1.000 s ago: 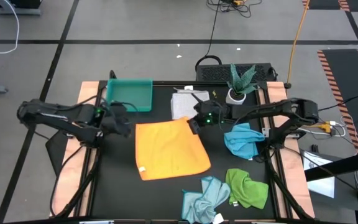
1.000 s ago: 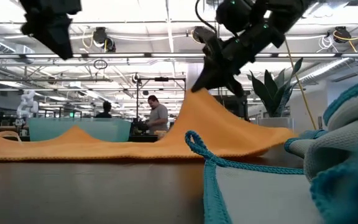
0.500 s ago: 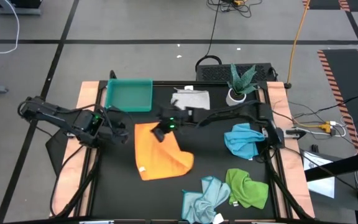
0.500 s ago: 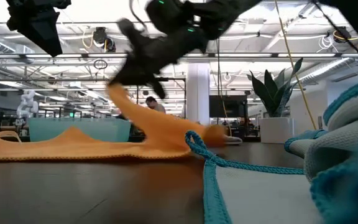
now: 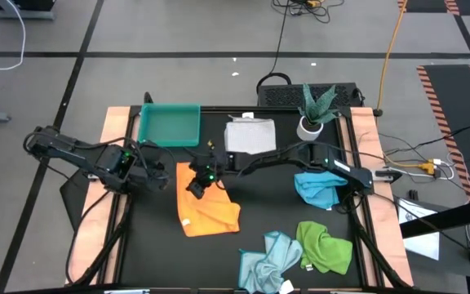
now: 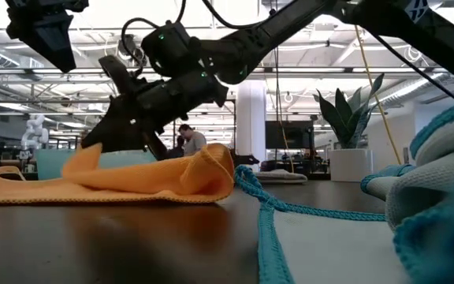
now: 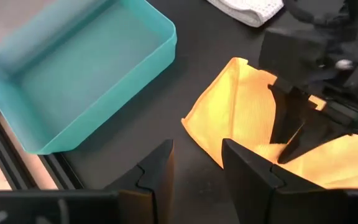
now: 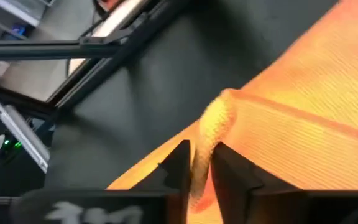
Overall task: Fold microfiber towels
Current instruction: Fold the orange microfiber towel
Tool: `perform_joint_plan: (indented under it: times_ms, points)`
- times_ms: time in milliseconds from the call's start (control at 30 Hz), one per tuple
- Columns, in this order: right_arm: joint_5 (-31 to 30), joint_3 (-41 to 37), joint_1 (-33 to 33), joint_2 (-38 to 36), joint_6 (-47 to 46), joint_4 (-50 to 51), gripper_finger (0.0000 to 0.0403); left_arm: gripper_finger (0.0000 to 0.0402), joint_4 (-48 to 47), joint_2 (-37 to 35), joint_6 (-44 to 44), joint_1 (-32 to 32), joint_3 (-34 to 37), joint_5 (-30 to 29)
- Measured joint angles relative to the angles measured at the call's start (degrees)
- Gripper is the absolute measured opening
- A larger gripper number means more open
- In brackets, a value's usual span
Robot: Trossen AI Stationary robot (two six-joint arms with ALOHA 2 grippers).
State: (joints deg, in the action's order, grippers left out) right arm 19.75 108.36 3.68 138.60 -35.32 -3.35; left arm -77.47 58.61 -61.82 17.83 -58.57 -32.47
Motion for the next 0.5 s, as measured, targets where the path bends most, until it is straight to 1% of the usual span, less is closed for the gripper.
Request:
perform_joint_plan:
  times_ms: [167, 267, 300, 400, 433, 500]
  points:
    - [-0.16, 0.09, 0.35, -0.76, 2.13, -6.43, 0.0127, 0.0138, 0.0, 0.0, -0.04, 0.01, 0.02, 0.94]
    - [0.16, 0.11, 1.15, -0.71, 1.65, -6.04, 0.016, 0.0138, 0.02, 0.0, -0.2, 0.01, 0.02, 1.0]
    - [1.26, 0.08, 1.43, -0.55, 1.62, -5.89, 0.0169, 0.0138, 0.07, 0.0, -0.19, 0.0, 0.02, 1.31]
    - [5.36, -0.07, 2.47, -1.73, 0.87, -4.97, 0.018, 0.0138, 1.12, 0.08, 1.44, -0.01, 0.04, 2.94]
    - [6.63, -0.07, 2.82, -2.84, 0.83, -4.62, 0.0179, 0.0138, 2.34, 0.63, 3.28, -0.01, 0.04, 4.07]
    - [9.06, -0.05, 3.4, -6.33, 2.02, -0.56, 0.0172, 0.0138, 5.08, 2.08, 7.83, 0.1, 0.04, 7.15]
